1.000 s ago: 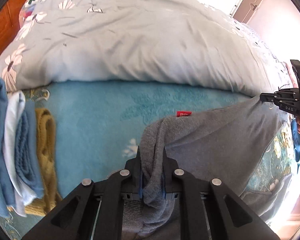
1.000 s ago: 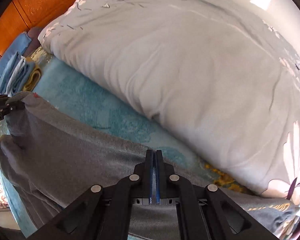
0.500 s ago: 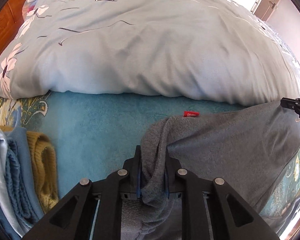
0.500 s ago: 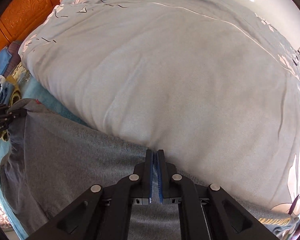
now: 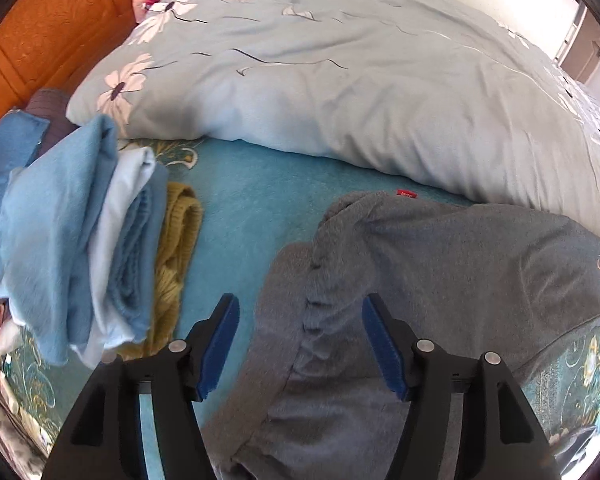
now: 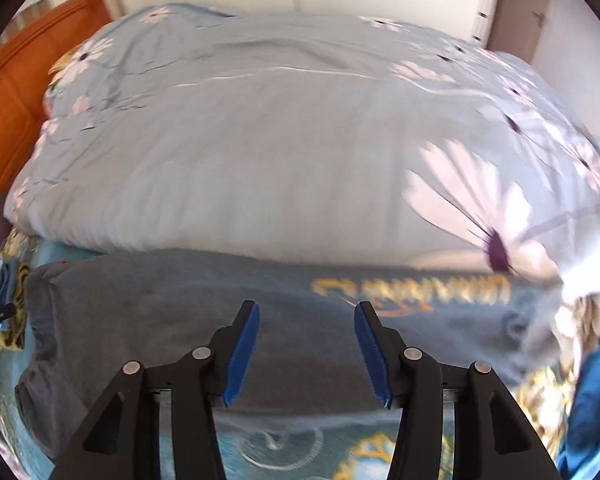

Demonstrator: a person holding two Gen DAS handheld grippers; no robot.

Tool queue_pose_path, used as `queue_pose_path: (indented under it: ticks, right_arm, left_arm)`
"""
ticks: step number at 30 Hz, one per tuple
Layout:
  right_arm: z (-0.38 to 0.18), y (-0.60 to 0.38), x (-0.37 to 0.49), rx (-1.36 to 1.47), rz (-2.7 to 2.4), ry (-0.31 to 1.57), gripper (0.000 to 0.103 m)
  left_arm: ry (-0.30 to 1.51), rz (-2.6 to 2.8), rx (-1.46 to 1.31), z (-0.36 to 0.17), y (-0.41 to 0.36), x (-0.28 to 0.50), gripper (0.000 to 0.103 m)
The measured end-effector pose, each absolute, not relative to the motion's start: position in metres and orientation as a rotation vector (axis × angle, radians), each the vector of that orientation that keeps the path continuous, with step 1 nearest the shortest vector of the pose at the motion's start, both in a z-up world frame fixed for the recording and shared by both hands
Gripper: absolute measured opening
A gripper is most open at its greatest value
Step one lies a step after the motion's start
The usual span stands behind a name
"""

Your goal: Fold clothes

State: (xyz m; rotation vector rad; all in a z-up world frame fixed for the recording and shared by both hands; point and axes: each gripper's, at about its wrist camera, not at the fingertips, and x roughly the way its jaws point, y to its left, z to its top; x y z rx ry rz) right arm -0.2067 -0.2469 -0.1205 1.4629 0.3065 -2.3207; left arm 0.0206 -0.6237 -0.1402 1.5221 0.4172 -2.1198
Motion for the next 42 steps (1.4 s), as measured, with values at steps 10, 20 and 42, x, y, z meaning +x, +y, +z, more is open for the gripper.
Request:
queue_pose_path:
  ticks: [10, 20, 42]
  right_arm:
    - [-0.170, -0.071, -0.246, 1.878, -2.487, -0.277, 0.053]
    - [-0.189, -0.081, -0.264, 1.930, -2.394, -0.311, 0.014]
    - [-0.149, -0.147, -0.205, 1.870, -2.242, -0.290, 0.032]
  left_arm:
    - [0.405, -2.259, 1.753, -0.157, -0.495, -0.015, 0.066]
    - [0.379, -2.299, 1.813, -0.150, -0.458, -0.033, 0.066]
    - [0.402, -2.391, 1.948, -0.175, -0.429, -0.041, 0.066]
